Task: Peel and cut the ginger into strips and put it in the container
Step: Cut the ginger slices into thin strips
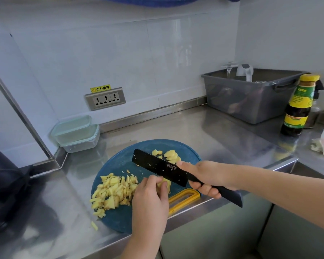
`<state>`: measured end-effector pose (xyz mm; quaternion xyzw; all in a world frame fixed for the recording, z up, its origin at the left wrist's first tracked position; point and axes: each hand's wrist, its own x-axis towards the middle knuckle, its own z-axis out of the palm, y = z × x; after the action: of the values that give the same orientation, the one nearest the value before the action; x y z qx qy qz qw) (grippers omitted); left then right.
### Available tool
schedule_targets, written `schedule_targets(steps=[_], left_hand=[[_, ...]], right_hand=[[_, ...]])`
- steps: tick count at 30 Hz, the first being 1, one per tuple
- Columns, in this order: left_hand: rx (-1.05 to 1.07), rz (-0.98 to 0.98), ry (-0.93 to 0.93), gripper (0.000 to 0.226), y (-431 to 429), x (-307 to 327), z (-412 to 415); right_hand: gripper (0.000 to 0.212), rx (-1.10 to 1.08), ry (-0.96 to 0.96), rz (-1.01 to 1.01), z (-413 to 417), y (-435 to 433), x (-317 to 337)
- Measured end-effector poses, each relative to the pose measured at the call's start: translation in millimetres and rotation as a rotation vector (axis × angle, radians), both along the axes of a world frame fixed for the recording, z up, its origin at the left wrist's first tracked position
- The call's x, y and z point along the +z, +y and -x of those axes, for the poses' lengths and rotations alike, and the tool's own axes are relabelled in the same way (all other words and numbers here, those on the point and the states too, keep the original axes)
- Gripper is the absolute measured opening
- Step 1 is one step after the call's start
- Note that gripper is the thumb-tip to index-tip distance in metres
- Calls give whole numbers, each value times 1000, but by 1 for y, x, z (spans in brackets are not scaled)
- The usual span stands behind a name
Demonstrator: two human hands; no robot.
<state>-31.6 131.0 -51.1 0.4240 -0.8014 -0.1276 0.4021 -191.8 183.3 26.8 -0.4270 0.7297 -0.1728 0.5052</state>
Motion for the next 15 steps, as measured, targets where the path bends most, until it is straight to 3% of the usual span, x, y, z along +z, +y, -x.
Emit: schedule_targets(steps=[9, 15], left_hand=[[-1, 25, -8, 12, -3, -3, 2], [4, 11, 15, 13, -4, -5, 3]], right_hand=[[66, 49, 246, -156, -19, -14, 10], [68, 16, 286, -217, -27, -23, 12]])
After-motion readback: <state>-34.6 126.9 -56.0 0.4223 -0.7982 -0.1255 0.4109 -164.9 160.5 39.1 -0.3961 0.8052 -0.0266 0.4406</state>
